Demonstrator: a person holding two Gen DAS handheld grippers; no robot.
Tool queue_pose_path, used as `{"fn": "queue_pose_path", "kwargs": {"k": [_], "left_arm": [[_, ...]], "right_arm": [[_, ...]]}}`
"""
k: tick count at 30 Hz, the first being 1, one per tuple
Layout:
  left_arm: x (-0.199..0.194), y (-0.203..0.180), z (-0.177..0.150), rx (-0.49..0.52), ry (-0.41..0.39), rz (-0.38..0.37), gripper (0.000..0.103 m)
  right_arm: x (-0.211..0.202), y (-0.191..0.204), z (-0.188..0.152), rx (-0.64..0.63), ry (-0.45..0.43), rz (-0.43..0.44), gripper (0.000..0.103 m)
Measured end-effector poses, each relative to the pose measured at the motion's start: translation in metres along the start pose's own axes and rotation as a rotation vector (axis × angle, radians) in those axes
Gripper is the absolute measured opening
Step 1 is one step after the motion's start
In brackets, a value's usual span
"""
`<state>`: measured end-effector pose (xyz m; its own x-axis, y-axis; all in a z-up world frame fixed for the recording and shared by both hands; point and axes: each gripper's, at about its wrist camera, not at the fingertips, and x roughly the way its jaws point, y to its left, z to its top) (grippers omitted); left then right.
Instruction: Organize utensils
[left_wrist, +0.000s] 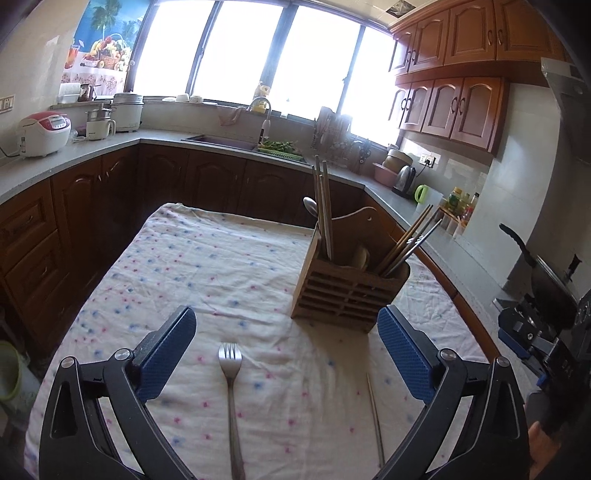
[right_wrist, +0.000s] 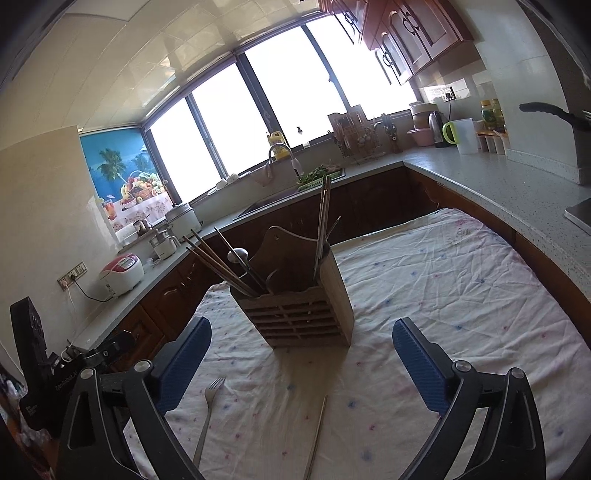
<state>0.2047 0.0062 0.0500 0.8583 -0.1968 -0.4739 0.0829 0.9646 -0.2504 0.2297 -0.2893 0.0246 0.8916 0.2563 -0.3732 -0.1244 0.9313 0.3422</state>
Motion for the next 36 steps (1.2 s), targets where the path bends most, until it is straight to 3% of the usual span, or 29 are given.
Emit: {"fn": "queue_pose_path", "kwargs": {"k": [7, 10, 15, 20, 27, 36], "left_arm": [[-0.040, -0.005, -0.038, 0.059, -0.083, 0.073, 0.102], [-0.061, -0.013, -0.042, 0.110, -0.144, 0.089, 0.103], [-0.093, -0.027, -0.045, 0.197, -0.251, 0.132, 0.103], [-0.098, -0.023, -0.077, 0.188, -0.228, 0.131, 0.103], [-0.091, -0.017, -0.124, 0.190, -0.150, 0.167, 0.103], [-0.098, -0.009, -0.140, 0.180, -0.138, 0.221, 0.103]], "right_arm": [[-0.039, 0.011, -0.036, -0.105, -0.082, -0.035, 0.103], [-0.058, 0.026, -0.034, -0.190, -0.116, -0.061, 0.103], [-0.094, 0.055, -0.035, -0.337, -0.245, -0.087, 0.103], [-0.098, 0.055, -0.068, -0.314, -0.248, -0.108, 0.103], [-0.088, 0.045, -0.101, -0.298, -0.150, -0.131, 0.103], [-0.095, 0.036, -0.120, -0.282, -0.123, -0.188, 0.103]]}}
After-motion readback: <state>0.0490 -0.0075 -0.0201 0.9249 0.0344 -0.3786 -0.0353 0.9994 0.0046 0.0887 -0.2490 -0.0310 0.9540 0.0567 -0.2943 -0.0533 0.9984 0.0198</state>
